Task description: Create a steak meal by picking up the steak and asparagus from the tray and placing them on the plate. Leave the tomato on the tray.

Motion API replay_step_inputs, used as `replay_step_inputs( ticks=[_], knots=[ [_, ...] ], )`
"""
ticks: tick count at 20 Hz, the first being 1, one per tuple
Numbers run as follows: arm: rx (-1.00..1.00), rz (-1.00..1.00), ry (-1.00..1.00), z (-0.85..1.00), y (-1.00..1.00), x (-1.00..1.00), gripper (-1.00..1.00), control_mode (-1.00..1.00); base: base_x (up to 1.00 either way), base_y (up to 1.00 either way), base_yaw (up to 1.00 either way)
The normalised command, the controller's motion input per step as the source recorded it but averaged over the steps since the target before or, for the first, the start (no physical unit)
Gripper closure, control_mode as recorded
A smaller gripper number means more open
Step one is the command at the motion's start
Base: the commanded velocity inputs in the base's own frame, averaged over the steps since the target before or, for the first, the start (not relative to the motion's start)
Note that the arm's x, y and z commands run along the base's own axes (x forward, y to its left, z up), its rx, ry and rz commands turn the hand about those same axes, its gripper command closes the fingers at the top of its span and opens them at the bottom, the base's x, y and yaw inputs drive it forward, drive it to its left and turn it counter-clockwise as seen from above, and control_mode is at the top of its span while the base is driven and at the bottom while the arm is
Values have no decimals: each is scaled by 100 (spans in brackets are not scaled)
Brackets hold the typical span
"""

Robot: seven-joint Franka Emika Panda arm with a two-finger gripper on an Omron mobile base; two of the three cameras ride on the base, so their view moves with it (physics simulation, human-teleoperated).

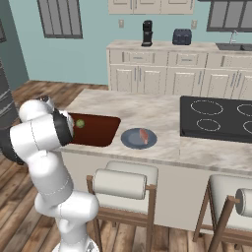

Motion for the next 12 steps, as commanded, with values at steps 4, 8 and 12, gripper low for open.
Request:
replay_step_inputs(
  ticks=[4, 8, 12],
  knots=[
    [0, -2, 0, -7, 0, 28, -100, -100, 0, 0, 0],
    [0, -2, 0, -9, 0, 25, -100, -100, 0, 0, 0],
    [0, -2, 0, -16, 0, 23, -100, -100, 0, 0, 0]
  ],
)
